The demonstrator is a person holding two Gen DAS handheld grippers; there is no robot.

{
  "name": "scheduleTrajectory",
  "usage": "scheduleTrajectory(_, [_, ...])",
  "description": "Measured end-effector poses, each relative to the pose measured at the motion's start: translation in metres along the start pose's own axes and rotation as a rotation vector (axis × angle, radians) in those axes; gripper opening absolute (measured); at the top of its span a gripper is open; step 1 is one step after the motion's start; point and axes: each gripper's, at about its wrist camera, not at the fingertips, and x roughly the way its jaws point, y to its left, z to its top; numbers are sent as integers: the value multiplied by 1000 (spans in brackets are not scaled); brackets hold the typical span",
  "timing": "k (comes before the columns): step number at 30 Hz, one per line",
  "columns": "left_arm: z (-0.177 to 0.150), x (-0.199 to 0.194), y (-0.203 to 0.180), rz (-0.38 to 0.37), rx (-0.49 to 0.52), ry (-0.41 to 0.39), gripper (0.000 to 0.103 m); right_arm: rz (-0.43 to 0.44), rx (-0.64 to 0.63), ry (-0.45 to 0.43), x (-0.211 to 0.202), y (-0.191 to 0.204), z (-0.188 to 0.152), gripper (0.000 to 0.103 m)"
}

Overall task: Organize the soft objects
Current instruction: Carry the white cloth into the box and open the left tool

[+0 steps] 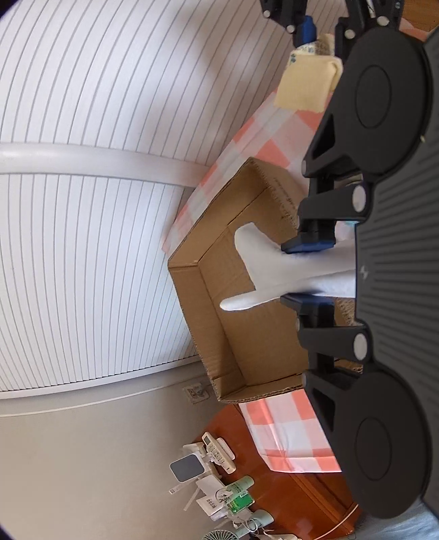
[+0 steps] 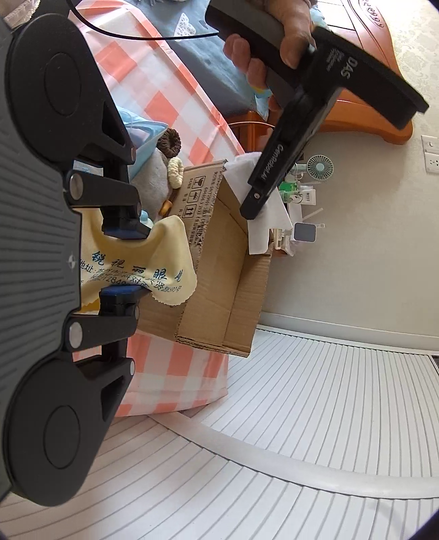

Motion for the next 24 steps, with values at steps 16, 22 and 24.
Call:
scheduleTrajectory(16, [45, 119, 47, 191, -29, 45, 86, -22, 21, 24, 45, -26, 23, 30])
scheduleTrajectory(22, [36, 93, 43, 177, -17, 30, 89, -32, 21, 29, 45, -25, 25, 30])
scheduleTrajectory(24, [31, 78, 39, 172, -10, 23, 92, -34, 18, 30, 44, -22, 26, 30])
